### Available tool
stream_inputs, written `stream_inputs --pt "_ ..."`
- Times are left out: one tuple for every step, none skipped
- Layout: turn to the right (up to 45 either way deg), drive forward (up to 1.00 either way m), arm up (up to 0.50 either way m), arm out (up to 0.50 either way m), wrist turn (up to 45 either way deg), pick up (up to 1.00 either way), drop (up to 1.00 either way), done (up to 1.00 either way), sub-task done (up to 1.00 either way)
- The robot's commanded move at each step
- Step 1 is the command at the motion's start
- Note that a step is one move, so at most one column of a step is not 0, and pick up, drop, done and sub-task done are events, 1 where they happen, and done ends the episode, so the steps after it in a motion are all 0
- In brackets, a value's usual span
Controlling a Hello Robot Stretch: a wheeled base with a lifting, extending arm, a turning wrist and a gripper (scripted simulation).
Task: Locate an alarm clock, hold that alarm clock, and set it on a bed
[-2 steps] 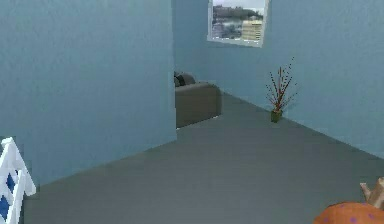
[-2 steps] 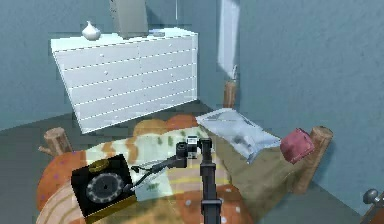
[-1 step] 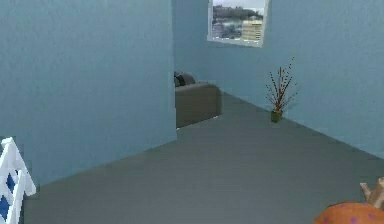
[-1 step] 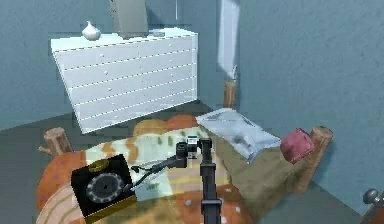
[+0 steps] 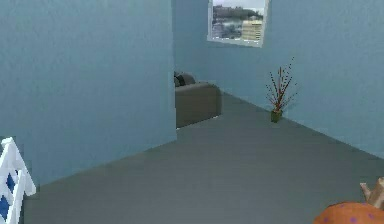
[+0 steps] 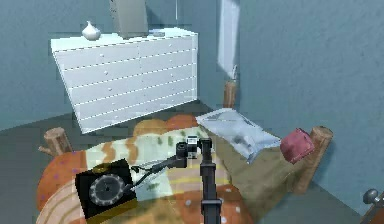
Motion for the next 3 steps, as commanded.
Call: stream_inputs --pt "0.0 0.0 0.1 0.0 0.0 0.0 0.0 0.0 0.0" --pt "0.0 0.0 0.0 -0.08 0.0 0.0 0.0 0.0 0.0" --pt "0.0 0.0 0.0 0.0 0.0 0.0 0.0 1.0 0.0"
